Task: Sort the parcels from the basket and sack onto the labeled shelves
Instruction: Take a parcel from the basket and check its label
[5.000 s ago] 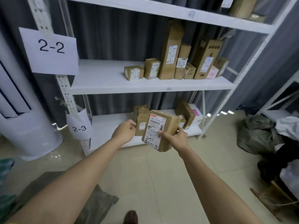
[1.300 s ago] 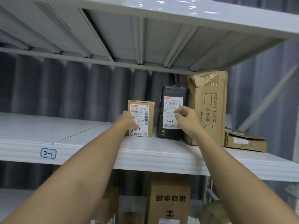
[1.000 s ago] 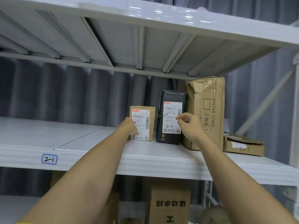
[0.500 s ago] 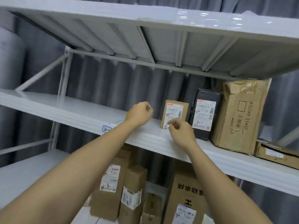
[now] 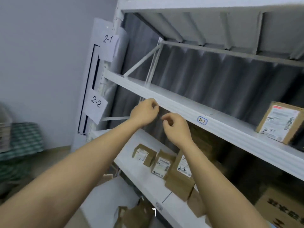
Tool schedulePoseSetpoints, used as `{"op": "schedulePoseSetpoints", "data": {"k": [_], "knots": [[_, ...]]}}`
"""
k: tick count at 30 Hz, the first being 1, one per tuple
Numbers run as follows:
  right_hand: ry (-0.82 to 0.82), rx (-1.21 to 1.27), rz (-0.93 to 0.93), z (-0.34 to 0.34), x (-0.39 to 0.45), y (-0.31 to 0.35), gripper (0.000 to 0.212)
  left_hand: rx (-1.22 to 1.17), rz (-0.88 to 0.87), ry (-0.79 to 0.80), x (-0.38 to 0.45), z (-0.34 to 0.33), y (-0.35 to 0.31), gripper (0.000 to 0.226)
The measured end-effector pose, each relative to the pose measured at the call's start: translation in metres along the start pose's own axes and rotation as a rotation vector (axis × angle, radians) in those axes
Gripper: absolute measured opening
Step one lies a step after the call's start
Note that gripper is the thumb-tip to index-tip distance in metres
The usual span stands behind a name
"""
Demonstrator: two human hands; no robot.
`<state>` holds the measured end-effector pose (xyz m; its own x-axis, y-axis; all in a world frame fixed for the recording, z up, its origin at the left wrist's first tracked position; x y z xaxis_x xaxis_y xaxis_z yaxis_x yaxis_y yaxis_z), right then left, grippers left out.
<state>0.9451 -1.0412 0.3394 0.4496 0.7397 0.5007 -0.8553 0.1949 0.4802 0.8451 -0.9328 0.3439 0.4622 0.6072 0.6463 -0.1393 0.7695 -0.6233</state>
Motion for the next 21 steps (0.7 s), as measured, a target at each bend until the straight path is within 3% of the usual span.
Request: {"op": "schedulePoseSetpoints", "data": {"k": [7, 13, 17, 21], "knots": [[0.124, 0.118, 0.014, -0.138, 0.033, 0.121, 0.02, 0.103, 0.194, 0.002, -0.025, 0.128, 0.145, 0.013], [0.268, 0.371, -0.02, -0.276, 0.037, 0.233, 0.022, 0.129, 0.334, -0.109, -0.055, 0.265, 0.263, 0.011], [0.45, 0.384, 0.011, -0.366, 0.029, 0.29, 0.02, 0.121, 0.464, -0.153, -0.088, 0.333, 0.327, 0.012], [0.53, 0.403, 0.037, -0.443, 0.037, 0.339, 0.021, 0.147, 0.552, -0.203, -0.115, 0.394, 0.386, 0.016]]}}
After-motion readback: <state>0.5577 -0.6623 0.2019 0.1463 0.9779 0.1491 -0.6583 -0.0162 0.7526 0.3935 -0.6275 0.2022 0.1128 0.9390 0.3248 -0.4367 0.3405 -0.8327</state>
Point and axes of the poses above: each hand's wrist, its own x-axis towards the middle knuckle, its own z-axis out of the back of the hand, y = z × x, the point moved 2 cm from there along x, towards the middle knuckle, and after that the axes turned 9 degrees about -z, right-handed, at the moved point
